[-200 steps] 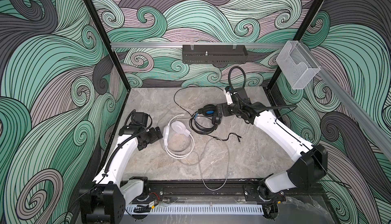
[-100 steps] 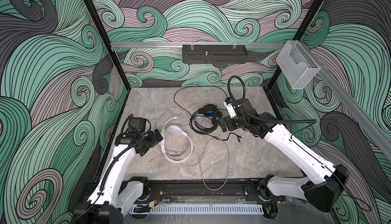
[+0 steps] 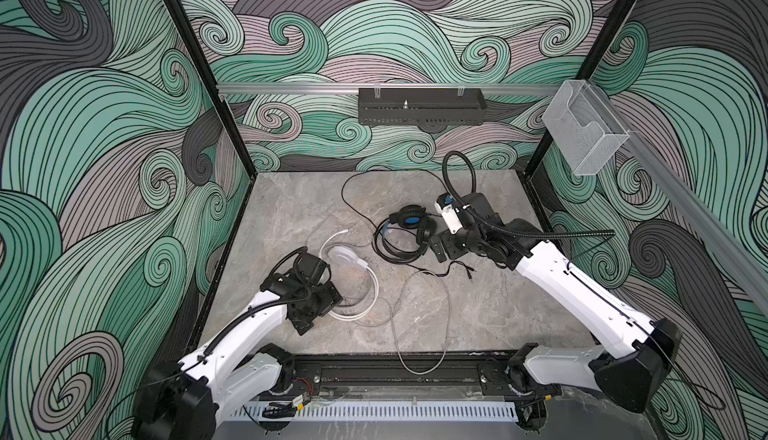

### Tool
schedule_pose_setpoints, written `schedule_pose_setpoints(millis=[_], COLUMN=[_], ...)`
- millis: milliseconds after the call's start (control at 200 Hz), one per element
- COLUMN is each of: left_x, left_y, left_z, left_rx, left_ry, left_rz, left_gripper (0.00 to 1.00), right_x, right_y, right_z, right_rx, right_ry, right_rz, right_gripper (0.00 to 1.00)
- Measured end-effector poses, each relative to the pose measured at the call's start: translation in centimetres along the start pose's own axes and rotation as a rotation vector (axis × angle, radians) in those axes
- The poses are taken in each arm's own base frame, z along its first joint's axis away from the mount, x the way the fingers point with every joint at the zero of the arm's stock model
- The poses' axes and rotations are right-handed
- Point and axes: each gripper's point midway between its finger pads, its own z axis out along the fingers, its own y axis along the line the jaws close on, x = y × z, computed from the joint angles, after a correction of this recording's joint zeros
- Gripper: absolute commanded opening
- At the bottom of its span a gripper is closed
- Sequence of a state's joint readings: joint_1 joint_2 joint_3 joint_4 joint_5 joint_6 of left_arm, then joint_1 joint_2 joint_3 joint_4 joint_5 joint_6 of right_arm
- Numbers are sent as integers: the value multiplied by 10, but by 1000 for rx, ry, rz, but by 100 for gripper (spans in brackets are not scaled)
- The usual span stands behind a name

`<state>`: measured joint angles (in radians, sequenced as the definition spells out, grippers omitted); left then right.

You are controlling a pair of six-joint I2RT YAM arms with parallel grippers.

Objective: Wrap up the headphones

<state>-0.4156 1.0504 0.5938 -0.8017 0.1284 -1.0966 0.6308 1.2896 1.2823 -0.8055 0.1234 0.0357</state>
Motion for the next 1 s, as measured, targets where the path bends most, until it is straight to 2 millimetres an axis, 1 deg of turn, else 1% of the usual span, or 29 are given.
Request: schedule_pose_setpoints(millis=[70,105,180,225,320,360,425,450,545,670,735,816,926,961,981,1001], left_x=[-4,-7,-14,-20,-30,-33,-39,-41,-51,-77,-92,-114,-151,-162,-168,-173], left_y=[-5,-8,-17,-24,-33,-35,-36,-37,-38,-36,-40,-51,-72,-77,-79,-81], left_z=[7,10,13,13,8,5,-1,-3,-5,-7,-9,-11,-14,-15,-15,-15], left_rx=[-28,-45,-84,-97,-117,-126,-149,-159,-201,-270,-302,-328,-332,-326,-325,-323], left_ry=[9,13,21,16,-9,-22,-38,-41,-53,-82,-85,-99,-131,-137,-139,-140], left_rz=[-14,-20,-31,-31,-17,-11,-1,16,52,95,134,215,329,358,370,378], left_gripper=[69,62,53,46,31,27,6,0,0,0,0,0,0,7,13,21], right_x=[-2,-4,-8,-11,-21,-25,-32,-34,-39,-46,-51,-56,-56,-55,-54,-54], right_y=[0,-1,-1,-1,-3,-3,-4,-5,-8,-14,-17,-21,-26,-27,-27,-28], right_z=[-4,-6,-11,-15,-26,-33,-44,-48,-64,-82,-89,-95,-98,-98,-98,-98], right_rx=[-1,-1,-2,-1,-1,-1,0,0,11,39,55,78,108,115,119,122], right_ry=[-16,-23,-41,-58,-101,-124,-161,-173,-219,-265,-286,-301,-295,-290,-287,-282], right_rz=[-9,-15,-24,-29,-36,-39,-43,-45,-62,-88,-99,-117,-140,-145,-149,-153], right_gripper=[100,100,99,99,99,99,100,100,100,99,99,100,100,100,99,100])
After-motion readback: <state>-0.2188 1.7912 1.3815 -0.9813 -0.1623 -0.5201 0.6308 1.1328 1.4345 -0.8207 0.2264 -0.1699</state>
